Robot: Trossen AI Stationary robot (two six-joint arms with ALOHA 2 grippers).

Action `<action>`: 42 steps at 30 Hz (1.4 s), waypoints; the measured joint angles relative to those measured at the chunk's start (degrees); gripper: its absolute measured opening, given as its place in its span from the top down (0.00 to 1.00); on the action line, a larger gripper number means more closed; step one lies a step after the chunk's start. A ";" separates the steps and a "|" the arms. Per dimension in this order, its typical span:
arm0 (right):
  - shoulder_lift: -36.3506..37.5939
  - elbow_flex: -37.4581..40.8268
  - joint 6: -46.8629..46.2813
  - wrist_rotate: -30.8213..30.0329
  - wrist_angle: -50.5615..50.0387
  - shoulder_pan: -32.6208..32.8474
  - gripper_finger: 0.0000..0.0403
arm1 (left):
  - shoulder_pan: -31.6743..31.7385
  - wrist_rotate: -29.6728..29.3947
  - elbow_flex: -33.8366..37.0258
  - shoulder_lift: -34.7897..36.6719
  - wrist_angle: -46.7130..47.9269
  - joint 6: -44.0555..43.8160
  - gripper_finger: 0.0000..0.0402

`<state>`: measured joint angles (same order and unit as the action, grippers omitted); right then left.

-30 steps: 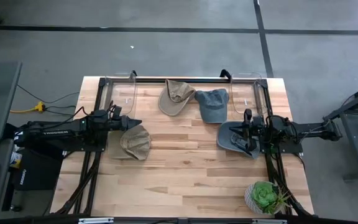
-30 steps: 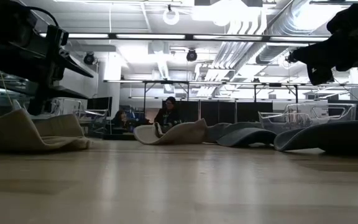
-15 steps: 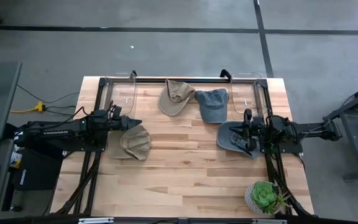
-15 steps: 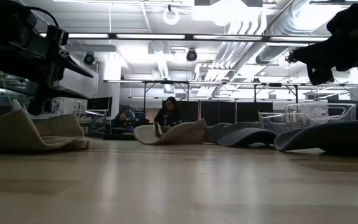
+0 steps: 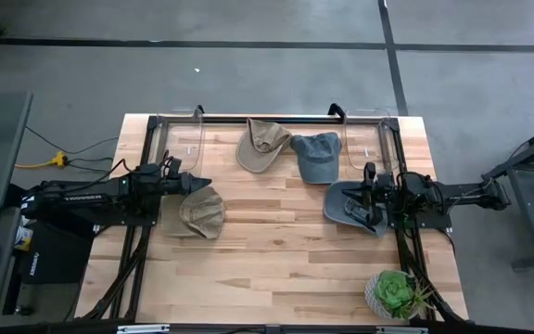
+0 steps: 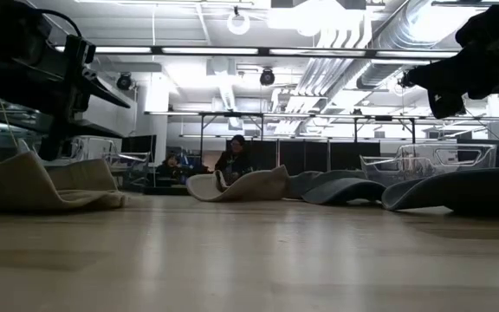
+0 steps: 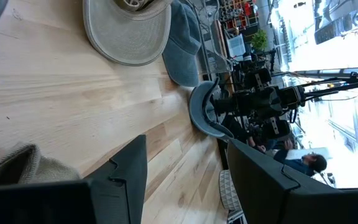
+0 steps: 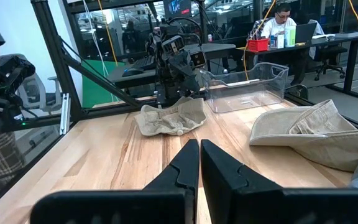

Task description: Pick & Place hat

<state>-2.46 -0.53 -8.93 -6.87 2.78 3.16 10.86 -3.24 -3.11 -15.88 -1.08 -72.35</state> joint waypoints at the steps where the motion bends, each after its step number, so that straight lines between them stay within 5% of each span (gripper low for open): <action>1: 0.00 0.02 0.00 0.00 0.01 0.00 0.97 | -0.01 0.01 -0.01 0.00 0.00 0.00 0.54; 35: 0.01 0.00 0.00 0.00 0.01 0.00 0.97 | -0.01 -0.56 0.02 0.00 -0.84 -2.95 0.54; 42: 0.02 0.02 0.02 0.00 0.01 0.00 0.97 | -0.02 7.14 -2.33 0.00 -6.13 5.35 0.54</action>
<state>-2.44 -0.52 -8.91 -6.87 2.79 3.16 10.84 3.90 -5.44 -15.88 -7.21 -67.00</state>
